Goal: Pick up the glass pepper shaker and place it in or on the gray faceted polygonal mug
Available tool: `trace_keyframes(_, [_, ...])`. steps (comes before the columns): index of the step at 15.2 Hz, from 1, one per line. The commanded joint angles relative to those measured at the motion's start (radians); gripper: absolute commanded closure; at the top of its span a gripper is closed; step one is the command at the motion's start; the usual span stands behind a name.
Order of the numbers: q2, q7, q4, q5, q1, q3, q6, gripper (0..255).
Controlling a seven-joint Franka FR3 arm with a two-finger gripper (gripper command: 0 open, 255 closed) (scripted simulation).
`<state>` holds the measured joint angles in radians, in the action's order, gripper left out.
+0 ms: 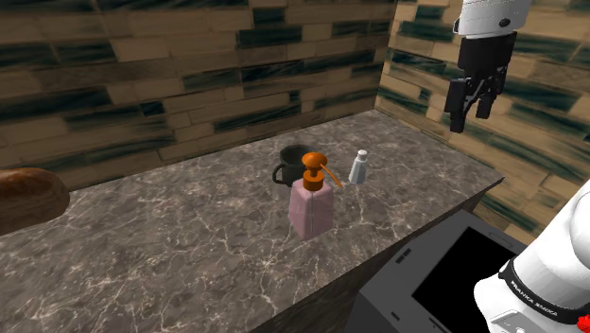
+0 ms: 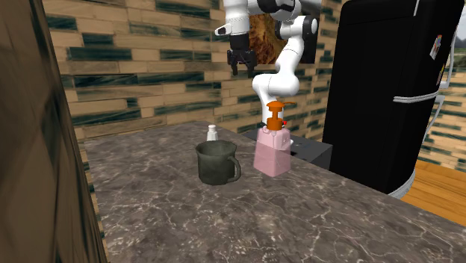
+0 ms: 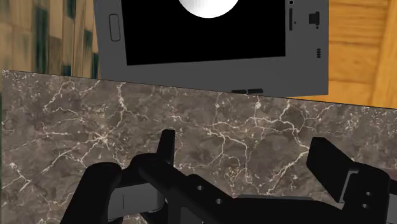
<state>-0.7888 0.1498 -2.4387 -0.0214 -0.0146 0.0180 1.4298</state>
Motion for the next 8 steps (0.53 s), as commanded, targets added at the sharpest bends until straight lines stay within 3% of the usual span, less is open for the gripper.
trace_keyframes(1, [0.000, 0.000, 0.000, 0.000, 0.000, 0.000, 0.000, 0])
trace_keyframes(8, [0.153, 0.042, -0.061, -0.003, -0.008, 0.041, 0.299, 0])
